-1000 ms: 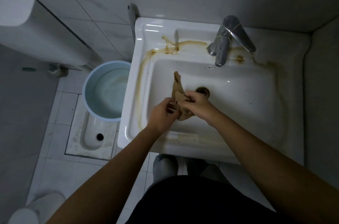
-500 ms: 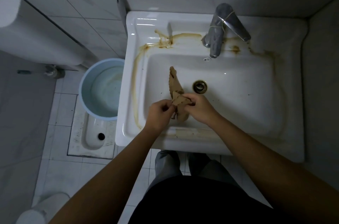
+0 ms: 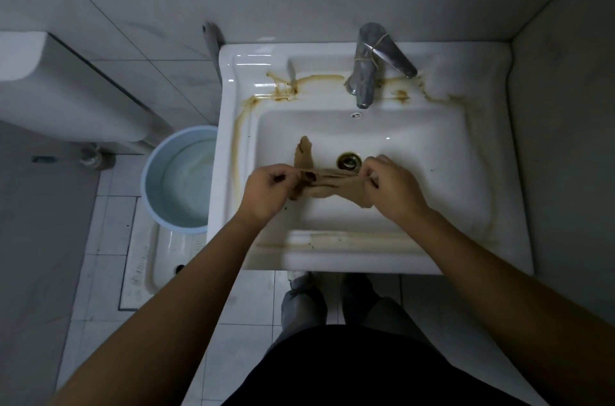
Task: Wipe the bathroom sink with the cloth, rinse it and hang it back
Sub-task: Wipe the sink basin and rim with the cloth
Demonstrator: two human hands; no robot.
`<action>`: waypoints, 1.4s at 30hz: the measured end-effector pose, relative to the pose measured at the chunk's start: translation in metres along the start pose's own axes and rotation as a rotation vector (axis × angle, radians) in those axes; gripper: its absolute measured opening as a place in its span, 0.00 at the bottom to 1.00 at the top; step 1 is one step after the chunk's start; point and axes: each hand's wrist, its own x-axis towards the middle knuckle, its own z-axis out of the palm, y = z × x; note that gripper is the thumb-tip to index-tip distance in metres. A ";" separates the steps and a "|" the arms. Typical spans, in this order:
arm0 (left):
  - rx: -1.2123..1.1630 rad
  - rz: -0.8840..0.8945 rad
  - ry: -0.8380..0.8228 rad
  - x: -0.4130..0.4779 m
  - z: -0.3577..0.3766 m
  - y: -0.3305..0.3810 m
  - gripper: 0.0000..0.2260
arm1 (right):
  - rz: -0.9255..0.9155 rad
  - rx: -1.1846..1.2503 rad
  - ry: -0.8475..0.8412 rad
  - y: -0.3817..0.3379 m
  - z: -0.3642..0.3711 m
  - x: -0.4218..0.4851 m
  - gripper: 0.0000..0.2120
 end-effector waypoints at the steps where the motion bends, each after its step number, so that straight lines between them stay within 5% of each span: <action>1: -0.004 0.011 0.031 0.001 -0.004 0.004 0.07 | 0.002 0.016 -0.002 0.004 -0.004 0.000 0.04; 14: -0.087 -0.064 0.178 0.005 -0.030 0.011 0.10 | 0.005 -0.101 -0.044 0.053 -0.016 -0.009 0.04; 18: -0.060 -0.107 0.116 -0.002 -0.022 -0.001 0.11 | 0.280 0.149 -0.270 0.052 -0.002 -0.007 0.06; 21: 0.049 -0.080 0.076 -0.010 -0.015 -0.013 0.10 | 0.380 0.072 -0.510 0.058 0.013 -0.005 0.05; 26: 0.166 -0.045 0.029 -0.019 -0.011 -0.023 0.09 | 0.470 -0.122 -0.234 0.055 0.032 0.024 0.19; 28: 0.197 -0.028 0.030 -0.021 -0.011 -0.024 0.09 | 0.471 -0.245 -0.268 0.052 0.039 0.042 0.17; 30: 0.224 -0.011 0.028 -0.024 -0.012 -0.027 0.09 | 0.400 -0.384 -0.364 0.045 0.048 0.054 0.14; 32: 0.268 0.013 0.013 -0.027 -0.012 -0.031 0.08 | 0.199 -0.429 -0.488 0.040 0.060 0.060 0.25; 35: 0.325 0.026 -0.015 -0.029 -0.015 -0.038 0.07 | -0.029 -0.226 -0.677 0.029 0.070 0.061 0.26; 39: 0.333 0.033 0.015 -0.029 -0.019 -0.045 0.06 | -0.045 -0.058 -0.678 0.029 0.072 0.056 0.12; 42: 0.346 0.028 0.047 -0.028 -0.022 -0.051 0.05 | -0.209 -0.122 -0.671 0.029 0.070 0.049 0.16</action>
